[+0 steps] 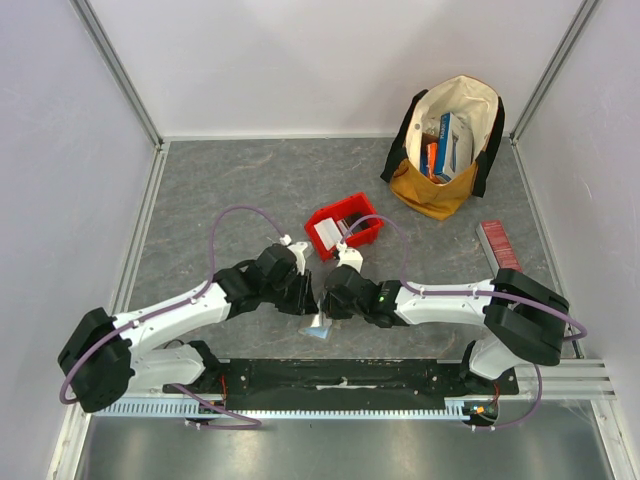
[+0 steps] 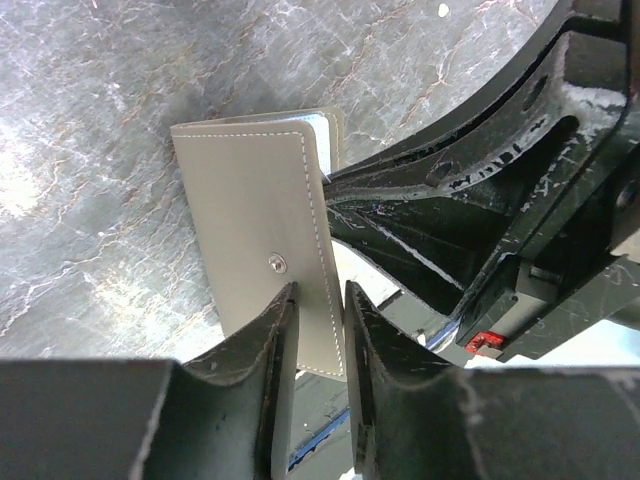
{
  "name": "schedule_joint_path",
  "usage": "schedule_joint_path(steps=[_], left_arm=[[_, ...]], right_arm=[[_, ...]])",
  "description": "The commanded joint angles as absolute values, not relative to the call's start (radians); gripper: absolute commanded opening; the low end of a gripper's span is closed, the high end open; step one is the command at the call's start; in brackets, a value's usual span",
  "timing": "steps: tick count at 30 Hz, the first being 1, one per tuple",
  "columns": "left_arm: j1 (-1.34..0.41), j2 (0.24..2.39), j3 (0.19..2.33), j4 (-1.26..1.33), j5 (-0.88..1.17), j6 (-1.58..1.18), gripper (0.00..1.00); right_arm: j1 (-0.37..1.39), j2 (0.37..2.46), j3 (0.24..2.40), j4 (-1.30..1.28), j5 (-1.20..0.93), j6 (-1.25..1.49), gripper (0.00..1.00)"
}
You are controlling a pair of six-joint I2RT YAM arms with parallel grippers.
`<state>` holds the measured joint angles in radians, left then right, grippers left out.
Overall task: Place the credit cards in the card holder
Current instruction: Open the card holder at the center of the board.
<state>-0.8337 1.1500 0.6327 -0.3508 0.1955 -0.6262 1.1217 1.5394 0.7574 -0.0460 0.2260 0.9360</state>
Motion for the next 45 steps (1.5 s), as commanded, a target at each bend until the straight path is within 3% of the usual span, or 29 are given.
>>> schedule_joint_path(steps=[1, 6, 10, 11, 16, 23, 45], left_arm=[[-0.839, 1.129, 0.67, -0.387, 0.13, -0.578, 0.28], [-0.838, 1.108, 0.667, -0.39, 0.084, -0.589, 0.21], [-0.839, 1.108, 0.664, -0.396, 0.054, -0.6, 0.1], [-0.838, 1.108, 0.664, -0.402, 0.039, -0.6, 0.02], [-0.833, 1.106, 0.66, -0.475, -0.087, -0.646, 0.02], [-0.805, 1.111, 0.594, -0.486, -0.097, -0.739, 0.02], [-0.805, 1.011, 0.526, -0.387, -0.011, -0.865, 0.02]], right_arm=[[1.123, 1.531, 0.749, -0.052, 0.268, 0.948, 0.0], [1.123, 1.525, 0.746, -0.052, 0.273, 0.946, 0.0], [1.123, 1.514, 0.742, -0.054, 0.273, 0.945, 0.0], [1.123, 1.508, 0.741, -0.054, 0.275, 0.945, 0.0], [1.12, 1.433, 0.733, -0.063, 0.296, 0.931, 0.0], [1.091, 1.296, 0.703, -0.092, 0.322, 0.934, 0.0], [1.043, 1.335, 0.67, -0.068, 0.255, 0.996, 0.0]])
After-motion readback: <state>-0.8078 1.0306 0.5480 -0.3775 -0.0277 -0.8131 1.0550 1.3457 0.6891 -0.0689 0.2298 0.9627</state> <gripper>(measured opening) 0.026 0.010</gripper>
